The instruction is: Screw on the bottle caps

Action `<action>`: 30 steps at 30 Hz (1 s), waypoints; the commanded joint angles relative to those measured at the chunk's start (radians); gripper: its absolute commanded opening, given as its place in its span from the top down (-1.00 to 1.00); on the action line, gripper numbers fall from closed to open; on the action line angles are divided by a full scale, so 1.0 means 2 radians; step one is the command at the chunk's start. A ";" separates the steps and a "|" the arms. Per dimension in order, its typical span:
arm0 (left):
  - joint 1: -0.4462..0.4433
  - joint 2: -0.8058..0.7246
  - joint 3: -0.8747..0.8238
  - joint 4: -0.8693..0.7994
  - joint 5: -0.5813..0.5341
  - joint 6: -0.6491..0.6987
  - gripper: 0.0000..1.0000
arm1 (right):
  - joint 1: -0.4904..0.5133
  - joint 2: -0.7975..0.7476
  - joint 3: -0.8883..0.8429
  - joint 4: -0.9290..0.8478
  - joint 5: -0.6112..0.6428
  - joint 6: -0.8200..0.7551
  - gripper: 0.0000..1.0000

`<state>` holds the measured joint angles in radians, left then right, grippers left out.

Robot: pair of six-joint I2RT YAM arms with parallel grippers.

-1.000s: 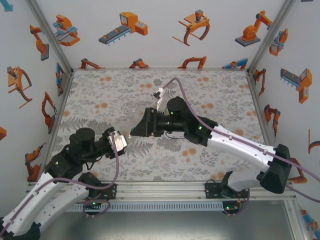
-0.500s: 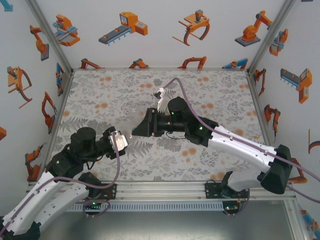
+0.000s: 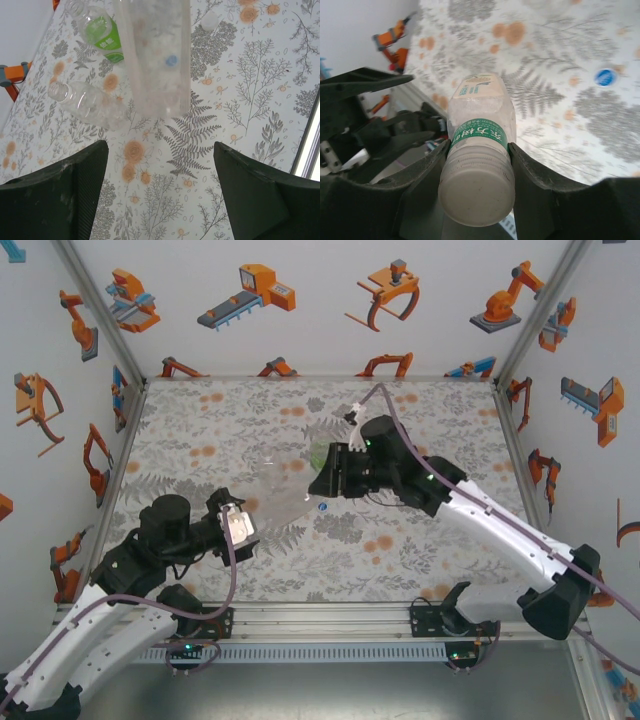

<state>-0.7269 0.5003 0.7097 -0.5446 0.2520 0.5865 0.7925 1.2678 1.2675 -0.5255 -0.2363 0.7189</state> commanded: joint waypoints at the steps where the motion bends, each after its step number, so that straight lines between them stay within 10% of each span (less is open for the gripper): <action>1: -0.002 -0.008 -0.001 0.007 0.009 -0.005 -0.59 | -0.032 0.006 0.044 -0.111 0.044 -0.077 0.43; 17: -0.002 -0.006 0.001 0.005 0.008 -0.002 -0.58 | -0.154 0.192 0.243 -0.225 0.182 -0.243 0.49; 30: -0.002 -0.004 0.001 0.001 0.003 0.002 -0.57 | -0.208 0.364 0.396 -0.248 0.155 -0.274 0.47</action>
<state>-0.7269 0.4904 0.7097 -0.5457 0.2539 0.5873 0.3962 1.9591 2.0010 -0.9737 0.0925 0.1974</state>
